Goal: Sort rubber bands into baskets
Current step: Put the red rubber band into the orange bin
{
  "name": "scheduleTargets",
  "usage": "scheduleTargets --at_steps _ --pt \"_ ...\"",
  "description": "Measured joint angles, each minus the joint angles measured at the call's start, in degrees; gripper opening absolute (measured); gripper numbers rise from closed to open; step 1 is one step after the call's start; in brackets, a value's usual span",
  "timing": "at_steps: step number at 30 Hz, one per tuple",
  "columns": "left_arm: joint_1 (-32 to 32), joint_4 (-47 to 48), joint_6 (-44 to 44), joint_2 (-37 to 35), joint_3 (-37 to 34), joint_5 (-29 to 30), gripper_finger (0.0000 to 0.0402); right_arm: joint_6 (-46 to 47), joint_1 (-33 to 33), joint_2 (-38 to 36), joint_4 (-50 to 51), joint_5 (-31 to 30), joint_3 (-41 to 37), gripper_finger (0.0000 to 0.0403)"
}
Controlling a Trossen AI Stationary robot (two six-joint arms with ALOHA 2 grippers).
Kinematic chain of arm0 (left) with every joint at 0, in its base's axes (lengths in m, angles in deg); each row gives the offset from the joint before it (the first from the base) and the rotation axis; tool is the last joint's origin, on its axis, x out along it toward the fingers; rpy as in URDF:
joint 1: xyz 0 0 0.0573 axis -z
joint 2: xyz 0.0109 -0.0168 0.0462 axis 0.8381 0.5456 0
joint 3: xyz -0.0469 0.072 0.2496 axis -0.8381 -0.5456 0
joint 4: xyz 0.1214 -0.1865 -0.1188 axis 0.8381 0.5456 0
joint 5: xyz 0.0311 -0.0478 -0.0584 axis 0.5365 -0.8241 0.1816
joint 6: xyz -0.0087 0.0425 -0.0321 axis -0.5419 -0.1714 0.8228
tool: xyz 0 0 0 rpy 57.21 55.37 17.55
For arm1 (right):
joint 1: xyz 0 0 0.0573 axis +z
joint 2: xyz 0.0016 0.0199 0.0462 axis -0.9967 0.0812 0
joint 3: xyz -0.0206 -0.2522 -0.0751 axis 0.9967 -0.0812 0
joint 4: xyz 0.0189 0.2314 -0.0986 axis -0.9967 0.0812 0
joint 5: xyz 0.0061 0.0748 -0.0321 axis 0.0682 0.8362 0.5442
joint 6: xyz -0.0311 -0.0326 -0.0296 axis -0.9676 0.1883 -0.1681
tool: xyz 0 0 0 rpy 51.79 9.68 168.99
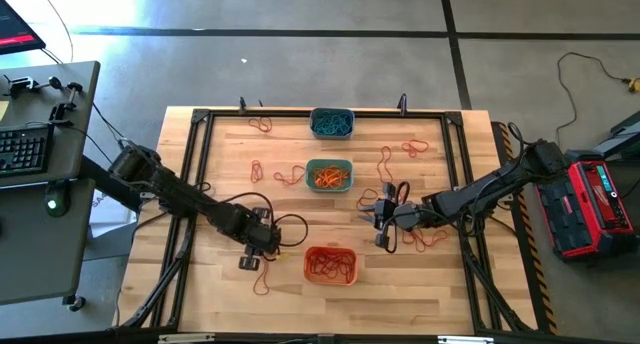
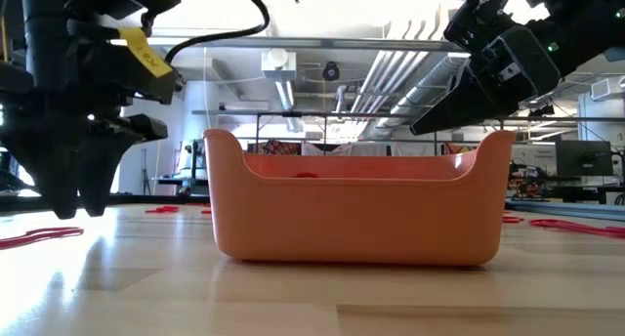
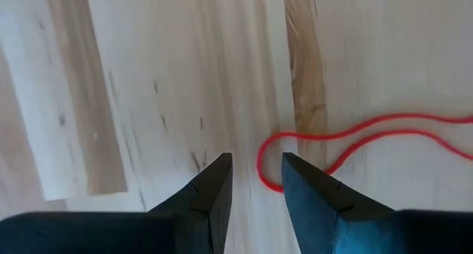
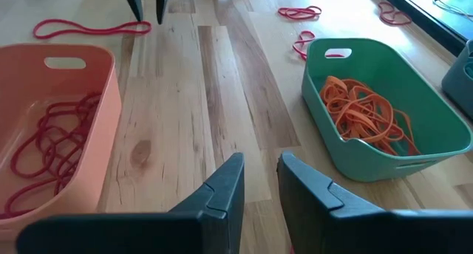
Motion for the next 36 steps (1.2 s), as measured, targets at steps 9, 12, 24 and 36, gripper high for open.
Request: scheduleTargets --at_steps 9,12,24,36 --pt "0.0 -0.9 0.6 4.8 0.4 -1.4 0.0106 0.0 0.0 0.0 0.3 0.2 0.0 0.0074" --pt "0.0 -1.2 0.4 4.8 0.3 -1.8 0.0083 0.0 0.0 0.0 0.3 0.2 0.0 0.0074" --pt "-0.1 5.3 -3.5 3.8 5.7 1.3 0.0003 0.2 0.0 0.0 0.2 -0.1 0.0 0.0074" --pt "-0.5 4.2 -7.2 3.7 20.4 5.5 0.0000 1.1 0.0 0.0 0.2 -0.3 0.0 0.0074"
